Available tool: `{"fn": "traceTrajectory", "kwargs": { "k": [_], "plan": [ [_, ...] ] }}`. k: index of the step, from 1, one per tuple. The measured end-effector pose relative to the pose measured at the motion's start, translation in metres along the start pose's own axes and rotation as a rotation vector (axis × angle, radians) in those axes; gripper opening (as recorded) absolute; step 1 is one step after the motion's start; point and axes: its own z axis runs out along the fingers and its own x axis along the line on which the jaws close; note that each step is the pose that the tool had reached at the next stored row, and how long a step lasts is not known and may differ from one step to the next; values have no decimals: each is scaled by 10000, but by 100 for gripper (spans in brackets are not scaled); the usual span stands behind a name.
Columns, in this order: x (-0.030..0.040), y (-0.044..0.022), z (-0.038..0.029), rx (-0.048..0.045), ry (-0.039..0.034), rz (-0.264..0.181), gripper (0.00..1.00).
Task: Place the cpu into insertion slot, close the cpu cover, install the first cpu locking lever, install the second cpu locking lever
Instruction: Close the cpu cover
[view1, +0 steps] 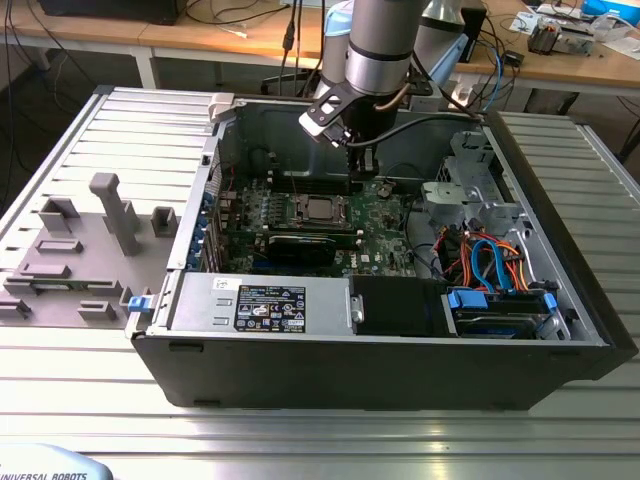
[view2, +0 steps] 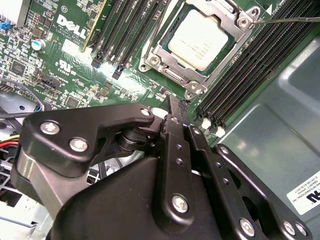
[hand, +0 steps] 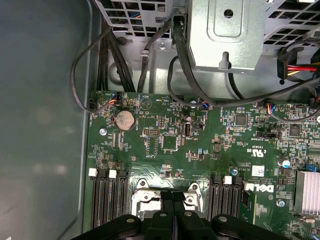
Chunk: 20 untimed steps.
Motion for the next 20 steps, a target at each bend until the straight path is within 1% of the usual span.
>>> {"fn": "traceTrajectory", "kwargs": {
  "k": [8,12,16,20],
  "plan": [
    [1,-12,2,0,-1,1,11],
    [3,-54,6,0,0,1,11],
    [5,-82,8,0,0,0,11],
    [8,-129,11,-1,1,0,11]
  ]
}}
